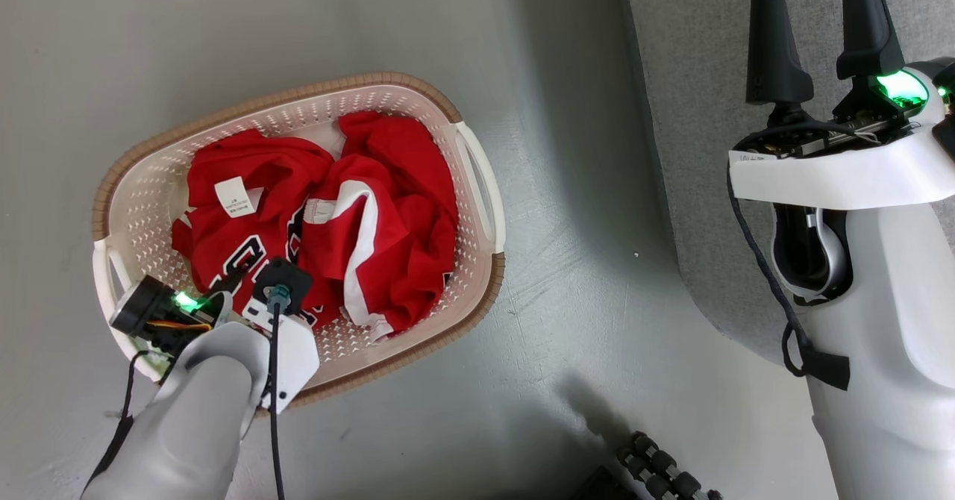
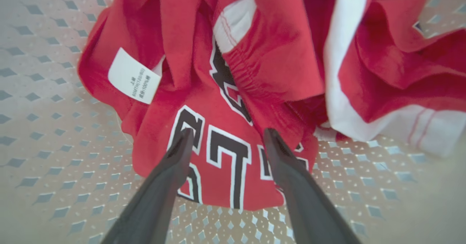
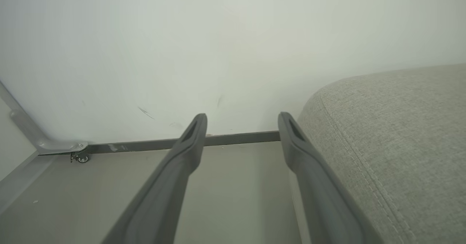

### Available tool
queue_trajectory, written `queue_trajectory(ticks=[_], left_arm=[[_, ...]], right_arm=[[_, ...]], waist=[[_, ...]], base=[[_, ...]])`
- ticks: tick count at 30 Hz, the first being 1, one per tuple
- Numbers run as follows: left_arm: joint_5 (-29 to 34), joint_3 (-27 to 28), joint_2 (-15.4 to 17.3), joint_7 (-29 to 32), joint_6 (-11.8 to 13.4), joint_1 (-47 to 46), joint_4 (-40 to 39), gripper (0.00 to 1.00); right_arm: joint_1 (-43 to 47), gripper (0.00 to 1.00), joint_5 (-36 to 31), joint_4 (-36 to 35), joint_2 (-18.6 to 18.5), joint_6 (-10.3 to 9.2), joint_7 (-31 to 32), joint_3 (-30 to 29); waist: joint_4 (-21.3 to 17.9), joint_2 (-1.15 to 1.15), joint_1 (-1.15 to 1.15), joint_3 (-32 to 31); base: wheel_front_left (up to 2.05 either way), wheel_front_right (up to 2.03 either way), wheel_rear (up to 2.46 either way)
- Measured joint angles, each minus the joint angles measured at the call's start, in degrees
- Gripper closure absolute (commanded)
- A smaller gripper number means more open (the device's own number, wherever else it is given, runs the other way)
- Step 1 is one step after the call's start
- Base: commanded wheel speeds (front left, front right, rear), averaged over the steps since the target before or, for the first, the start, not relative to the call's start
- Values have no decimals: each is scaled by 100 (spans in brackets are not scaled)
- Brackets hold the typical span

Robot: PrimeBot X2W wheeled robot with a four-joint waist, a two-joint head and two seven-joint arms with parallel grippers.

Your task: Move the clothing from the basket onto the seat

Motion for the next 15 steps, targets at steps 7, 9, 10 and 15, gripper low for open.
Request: queue_trajectory(ticks=[7, 9, 10, 15], left_arm=[[191, -77, 46, 124, 238, -176, 110, 0], [222, -83, 69, 152, 274, -197, 163, 0], [222, -83, 75, 186, 280, -201, 188, 0], [268, -133, 70, 255, 377, -254, 252, 0]], right_arm=[[-1, 0, 58, -23, 0, 0, 0, 49], [-6, 0, 64, -29, 1, 0, 0, 53], [-13, 0, 64, -32, 1, 0, 0, 54], [-100, 0, 79, -70, 1, 0, 0, 67]], waist=[[-63, 0, 0, 89], [-80, 0, 0, 113], [-88, 0, 0, 125], [-124, 0, 0, 188]], base=[[0, 0, 0], [0, 0, 0], [0, 0, 0], [0, 0, 0]])
